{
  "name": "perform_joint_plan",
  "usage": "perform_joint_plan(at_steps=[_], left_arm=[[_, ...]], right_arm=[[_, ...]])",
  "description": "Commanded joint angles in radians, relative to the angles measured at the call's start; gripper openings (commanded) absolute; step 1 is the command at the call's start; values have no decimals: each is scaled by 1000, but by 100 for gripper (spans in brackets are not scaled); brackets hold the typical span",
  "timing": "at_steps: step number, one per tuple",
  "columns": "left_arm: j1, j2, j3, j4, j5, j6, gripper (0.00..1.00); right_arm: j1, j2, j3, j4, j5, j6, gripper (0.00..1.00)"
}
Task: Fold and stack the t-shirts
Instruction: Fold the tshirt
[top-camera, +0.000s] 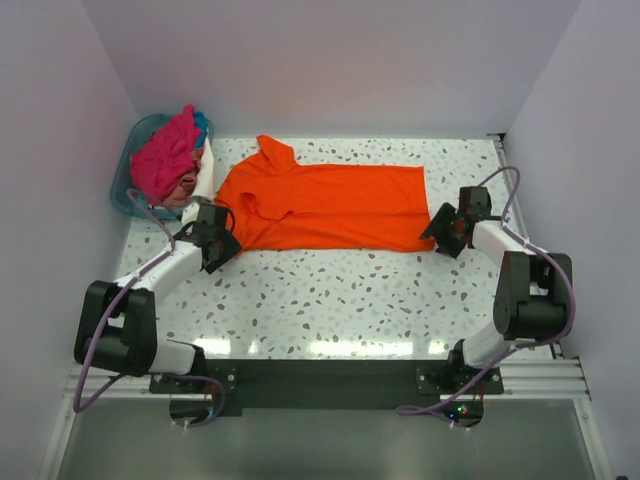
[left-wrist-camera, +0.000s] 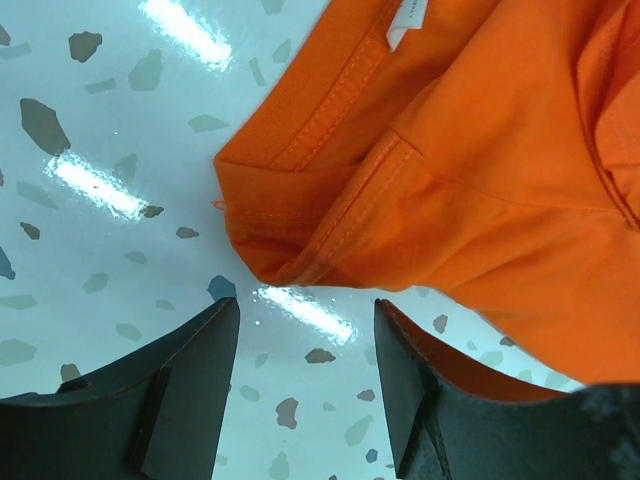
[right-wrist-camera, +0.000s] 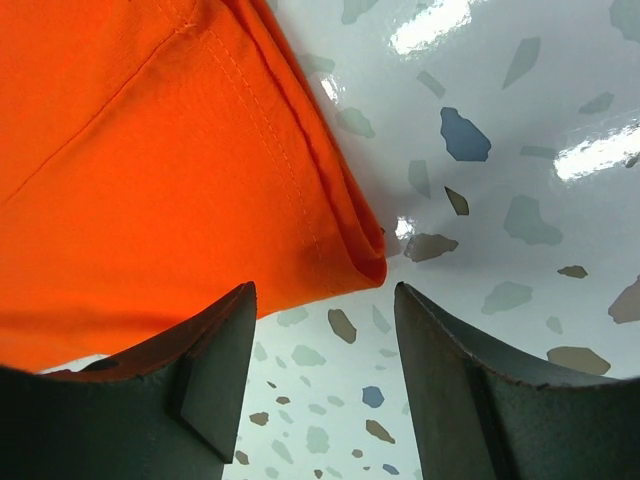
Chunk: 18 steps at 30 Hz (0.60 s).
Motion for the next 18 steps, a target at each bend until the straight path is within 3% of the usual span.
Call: perform_joint_plan(at_steps=[1, 6, 9, 15, 17, 18], left_arm=[[-2, 49, 42, 61, -40, -23, 61], [10, 109, 65, 76, -55, -33, 61], [23, 142, 80, 86, -68, -19, 59], [41, 201, 117, 82, -91, 0, 50], [52, 208, 132, 78, -91, 16, 38], [55, 211, 137, 75, -92, 23, 33]], right_arm=[[2, 19, -5, 61, 14, 17, 60], [2, 47, -15, 87, 11, 24, 58], [2, 67, -18, 94, 8, 26, 52], [2, 85, -22, 99, 9, 26, 29], [2, 85, -15, 88, 14, 21, 13], [4, 85, -12, 81, 15, 17, 10]])
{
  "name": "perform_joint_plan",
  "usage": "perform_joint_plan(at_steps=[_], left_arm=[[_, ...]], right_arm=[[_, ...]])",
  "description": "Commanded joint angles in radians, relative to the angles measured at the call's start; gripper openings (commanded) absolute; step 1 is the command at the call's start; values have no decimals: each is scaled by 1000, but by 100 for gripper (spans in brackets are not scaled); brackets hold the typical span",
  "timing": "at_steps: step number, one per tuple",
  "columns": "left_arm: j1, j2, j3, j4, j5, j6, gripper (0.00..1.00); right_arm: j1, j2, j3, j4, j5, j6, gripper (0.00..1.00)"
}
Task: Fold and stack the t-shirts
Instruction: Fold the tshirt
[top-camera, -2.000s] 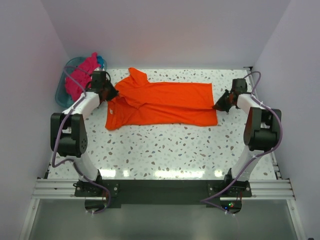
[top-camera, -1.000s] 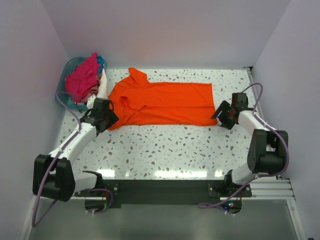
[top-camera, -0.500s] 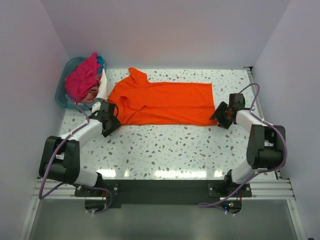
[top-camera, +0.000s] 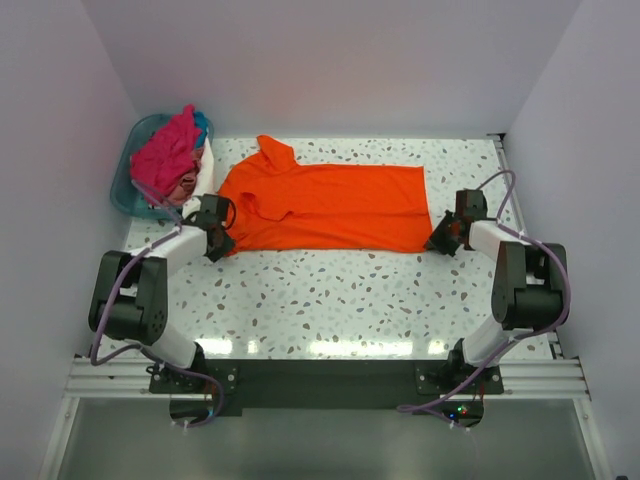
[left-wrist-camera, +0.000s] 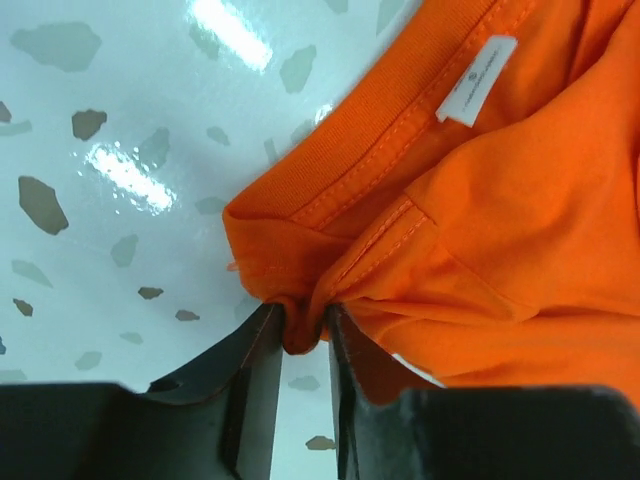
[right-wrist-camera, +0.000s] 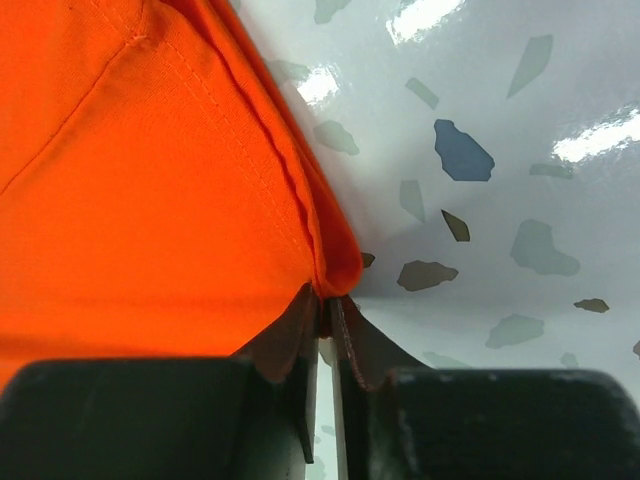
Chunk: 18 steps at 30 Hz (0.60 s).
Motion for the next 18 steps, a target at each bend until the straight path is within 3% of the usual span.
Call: perform_joint_plan(at_steps=[1, 3, 7, 18], left_arm=[[20, 6, 58, 20, -46, 27, 27], [27, -3, 75, 8, -50, 50, 16], [37, -44, 92, -51, -56, 82, 0], [37, -361, -68, -198, -10, 30, 0]], right_arm=[[2, 9, 9, 12, 22, -9, 8], [2, -2, 16, -16, 33, -16, 1], [1, -40, 29, -73, 71, -38, 0], [-117, -246, -61, -217, 4, -58, 0]])
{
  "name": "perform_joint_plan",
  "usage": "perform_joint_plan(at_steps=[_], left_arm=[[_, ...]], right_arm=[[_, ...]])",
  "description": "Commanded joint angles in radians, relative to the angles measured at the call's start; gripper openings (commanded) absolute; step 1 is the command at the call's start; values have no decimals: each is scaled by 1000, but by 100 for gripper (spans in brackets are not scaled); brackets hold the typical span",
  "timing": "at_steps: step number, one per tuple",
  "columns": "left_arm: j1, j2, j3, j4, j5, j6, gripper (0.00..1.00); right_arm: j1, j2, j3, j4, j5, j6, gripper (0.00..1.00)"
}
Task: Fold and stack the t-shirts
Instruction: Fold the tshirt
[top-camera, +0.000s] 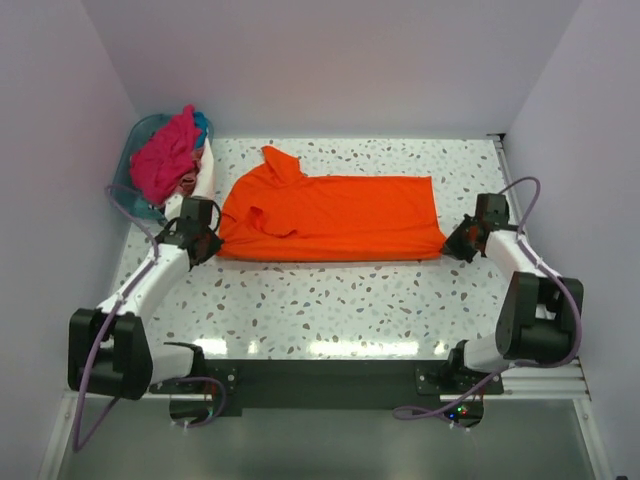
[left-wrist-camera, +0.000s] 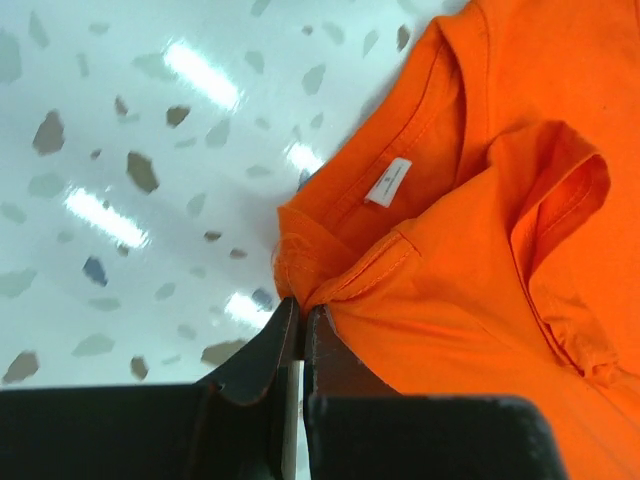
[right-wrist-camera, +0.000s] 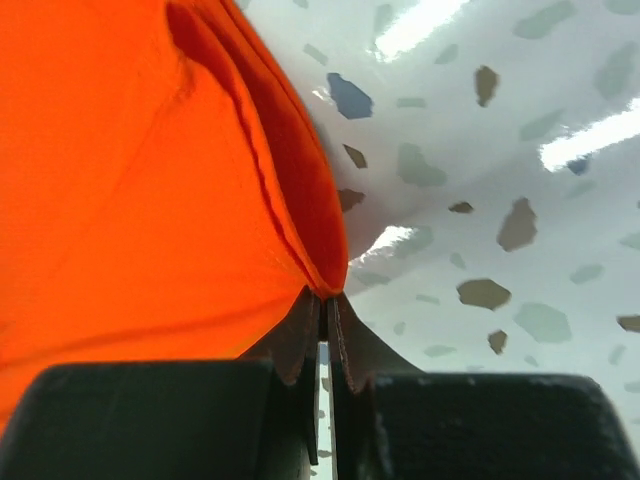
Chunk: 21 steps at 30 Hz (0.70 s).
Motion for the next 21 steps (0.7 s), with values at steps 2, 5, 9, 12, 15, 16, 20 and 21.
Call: perform_joint_plan(at_steps=[2, 5, 9, 12, 15, 16, 20, 21], left_arm=[[9, -154, -111, -103, 12, -39, 0], [8, -275, -182, -154, 47, -73, 0], [-11, -436, -243, -238, 108, -118, 1], [-23, -554, -251, -294, 128, -130, 44], [-23, -582, -196, -314, 121, -104, 65], [-23, -579, -165, -297, 127, -89, 64], [-23, -484, -92, -164, 153, 32, 34], [-25, -426, -78, -142, 164, 48, 29]], right_arm=[[-61, -146, -60, -104, -24, -31, 0], [-82, -250, -140, -155, -32, -37, 0], [-108, -390, -211, -223, -38, -32, 10], [-119, -468, -228, -267, -27, -22, 39], [-119, -495, -196, -261, -55, -38, 70], [-113, -492, -182, -249, -76, -75, 72], [26, -475, -67, -238, 32, -103, 71], [75, -470, -50, -231, 84, -101, 69]])
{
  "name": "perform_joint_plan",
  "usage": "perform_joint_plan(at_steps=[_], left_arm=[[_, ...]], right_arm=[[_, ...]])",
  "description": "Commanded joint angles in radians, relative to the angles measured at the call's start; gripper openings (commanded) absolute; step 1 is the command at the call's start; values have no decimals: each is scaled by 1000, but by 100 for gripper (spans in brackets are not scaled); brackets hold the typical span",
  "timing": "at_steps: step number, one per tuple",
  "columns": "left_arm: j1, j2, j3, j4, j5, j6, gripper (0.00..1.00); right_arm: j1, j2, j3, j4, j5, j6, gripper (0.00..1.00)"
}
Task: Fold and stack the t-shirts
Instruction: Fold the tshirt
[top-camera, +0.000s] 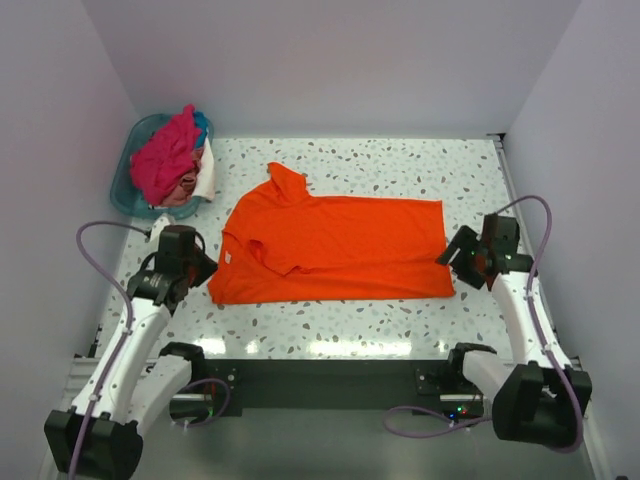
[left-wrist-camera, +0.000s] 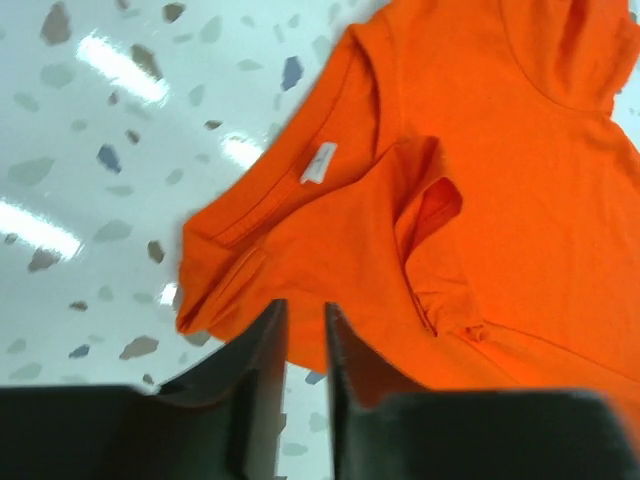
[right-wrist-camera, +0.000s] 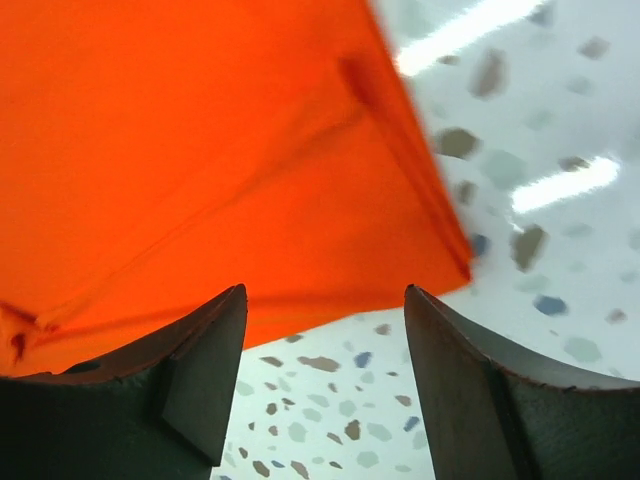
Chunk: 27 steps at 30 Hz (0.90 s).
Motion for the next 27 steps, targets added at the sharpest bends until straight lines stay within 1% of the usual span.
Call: perform_joint_plan(at_steps=[1, 3, 4, 5, 6, 7, 9, 10, 11, 12, 14, 15, 18, 23, 27], left_arm=[[-4, 121, 81, 142, 75, 128, 20], [-12, 194, 78, 224, 115, 140, 15], [-19, 215, 63, 254, 132, 143, 13], [-38, 235, 57, 315, 140, 145, 12], [-50, 277, 49, 338, 143, 147, 12], [-59, 302, 46, 355, 141, 148, 11], [-79, 379, 47, 390, 148, 153, 8], [-84, 400, 47, 403, 146, 151, 7], [-91, 419, 46, 432, 146, 150, 6], [-93, 454, 46, 446, 144, 150, 6], [-93, 489, 50, 478, 146, 150, 5], [-93, 524, 53, 489, 146, 150, 5], [-95, 604, 81, 515, 148, 156, 5], [-95, 701, 126, 567, 170, 160, 5], [-96, 752, 144, 614, 200, 157, 6]], right_arm=[[206, 14, 113, 55, 98, -26, 67], [309, 34, 136, 102, 133, -7, 64], [409, 69, 145, 148, 162, -3, 63], [457, 94, 173, 173, 176, -6, 61], [503, 121, 197, 182, 200, -6, 59], [594, 186, 220, 202, 245, -24, 56], [681, 253, 285, 227, 277, -52, 56], [753, 286, 309, 244, 286, -76, 55], [785, 348, 346, 259, 300, -90, 54], [843, 375, 365, 271, 308, -98, 53], [890, 456, 418, 299, 316, -122, 51], [929, 479, 435, 303, 314, -139, 51], [997, 569, 501, 328, 311, -170, 51], [1057, 674, 599, 331, 299, -196, 49], [1075, 721, 627, 337, 293, -202, 49]])
